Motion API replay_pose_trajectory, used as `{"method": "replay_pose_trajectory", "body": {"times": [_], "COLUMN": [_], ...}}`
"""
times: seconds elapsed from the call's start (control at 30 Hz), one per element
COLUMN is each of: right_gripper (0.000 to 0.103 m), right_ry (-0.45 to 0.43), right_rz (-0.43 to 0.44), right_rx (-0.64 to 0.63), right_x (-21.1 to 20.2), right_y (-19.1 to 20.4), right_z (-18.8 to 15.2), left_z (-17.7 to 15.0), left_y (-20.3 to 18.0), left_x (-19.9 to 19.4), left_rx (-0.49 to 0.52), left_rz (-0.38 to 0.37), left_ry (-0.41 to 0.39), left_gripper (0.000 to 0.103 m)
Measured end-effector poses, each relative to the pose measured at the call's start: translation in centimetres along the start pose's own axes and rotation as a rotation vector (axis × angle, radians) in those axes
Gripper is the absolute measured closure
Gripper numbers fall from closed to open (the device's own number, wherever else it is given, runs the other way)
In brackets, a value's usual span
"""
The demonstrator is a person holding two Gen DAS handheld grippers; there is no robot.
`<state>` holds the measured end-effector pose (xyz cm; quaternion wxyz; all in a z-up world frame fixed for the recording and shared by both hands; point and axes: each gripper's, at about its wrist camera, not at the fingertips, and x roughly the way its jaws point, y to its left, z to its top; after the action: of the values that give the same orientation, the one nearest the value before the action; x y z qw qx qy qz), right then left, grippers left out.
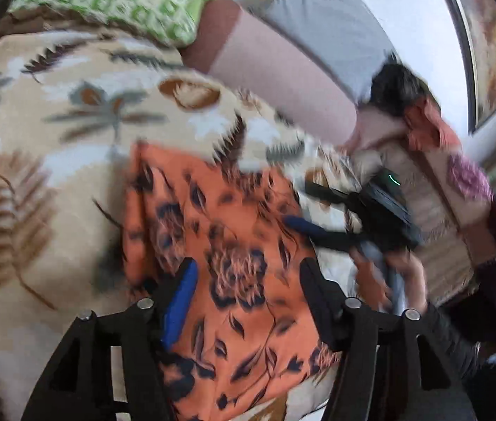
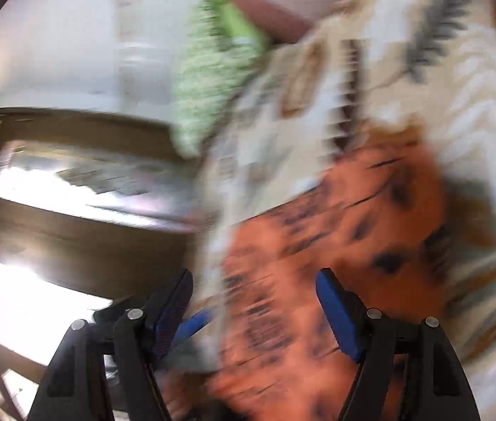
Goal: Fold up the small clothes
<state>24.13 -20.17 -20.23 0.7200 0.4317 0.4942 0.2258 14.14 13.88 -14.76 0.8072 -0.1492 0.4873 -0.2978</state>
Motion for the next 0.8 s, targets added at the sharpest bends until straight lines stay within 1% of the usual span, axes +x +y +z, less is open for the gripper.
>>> {"method": "replay_pose_trajectory", "body": {"times": [0.03, 0.07, 0.1, 0.13, 0.17, 0.2, 0.23, 0.27, 0.37, 0.4, 0.43, 0.47, 0.5, 0.53, 0.6, 0.63, 0.67, 0.7, 0.73, 0.77, 0.8], "right_gripper": [0.041, 0.043, 0.043, 0.041, 0.04, 0.035, 0.032, 0.031, 0.03, 0.029, 0.035, 0.041, 0.042, 0.039, 0.032, 0.031, 0.029, 0.025, 0.022, 0.021, 0.025], "right_ry": [-0.028, -0.049, -0.056, -0.058, -0.052, -0.042, -0.028, 0.009, 0.116, 0.138, 0.128, 0.095, 0.072, 0.048, 0.041, 0.05, 0.066, 0.073, 0.082, 0.102, 0.147], "right_rz": [0.046, 0.098, 0.115, 0.105, 0.084, 0.092, 0.124, 0.155, 0.186, 0.155, 0.108, 0.104, 0.106, 0.093, 0.095, 0.119, 0.161, 0.183, 0.135, 0.054, 0.014], "right_rx": [0.109, 0.183, 0.189, 0.151, 0.106, 0.076, 0.057, 0.034, -0.024, -0.04, -0.057, -0.023, 0.022, 0.015, -0.075, -0.101, -0.125, -0.141, -0.155, -0.15, -0.099], "right_x": [0.0, -0.5, -1.0, -1.7, -2.5, -3.1, -3.8, -4.3, -4.4, -4.1, -4.1, -4.5, -5.1, -6.0, -6.9, -7.0, -7.1, -6.9, -6.1, -5.0, -3.6], "right_y": [-2.3, -3.7, -3.7, -2.9, -1.9, -1.2, -0.6, 0.0, 0.3, -0.2, -0.9, -1.9, -2.1, -1.3, 1.2, 2.2, 2.9, 3.3, 2.9, 2.1, 0.5], "right_z": [0.4, 0.4, 0.2, -0.2, -0.7, -1.3, -2.2, -3.7, -7.7, -8.7, -9.5, -9.9, -10.1, -10.2, -10.8, -11.1, -11.5, -11.9, -12.4, -12.8, -13.1], "left_z": [-0.5, -1.2, -1.9, -2.1, -2.1, -2.0, -2.0, -2.1, -2.6, -2.7, -2.9, -3.0, -3.1, -3.1, -3.2, -3.3, -3.3, -3.4, -3.4, -3.5, -3.5], "left_y": [0.1, 0.8, 1.4, 1.4, 1.2, 0.9, 0.5, 0.1, -0.1, -0.1, -0.1, -0.4, -0.7, -1.1, -1.9, -2.2, -2.3, -2.4, -2.4, -2.5, -2.6], "left_x": [1.3, 2.8, 3.6, 3.4, 3.1, 2.9, 2.7, 2.5, 2.2, 2.1, 2.0, 1.9, 1.5, 1.1, 0.1, -0.2, -0.5, -0.7, -0.9, -1.0, -1.2], "left_rx": [0.018, 0.024, 0.03, 0.035, 0.034, 0.039, 0.051, 0.062, 0.047, 0.036, 0.023, 0.011, 0.004, 0.005, 0.017, 0.021, 0.02, 0.013, 0.005, 0.0, -0.003], "left_rz": [0.094, 0.23, 0.272, 0.268, 0.275, 0.289, 0.301, 0.306, 0.303, 0.306, 0.307, 0.311, 0.318, 0.317, 0.321, 0.333, 0.345, 0.358, 0.372, 0.386, 0.396], "left_ry": [0.03, 0.073, 0.086, 0.059, 0.051, 0.053, 0.052, 0.05, 0.049, 0.047, 0.044, 0.041, 0.036, 0.025, -0.005, -0.016, -0.026, -0.033, -0.037, -0.04, -0.043], "left_gripper": [0.041, 0.044, 0.044, 0.044, 0.044, 0.044, 0.044, 0.044, 0.042, 0.042, 0.042, 0.042, 0.042, 0.041, 0.035, 0.033, 0.033, 0.033, 0.033, 0.033, 0.033]}}
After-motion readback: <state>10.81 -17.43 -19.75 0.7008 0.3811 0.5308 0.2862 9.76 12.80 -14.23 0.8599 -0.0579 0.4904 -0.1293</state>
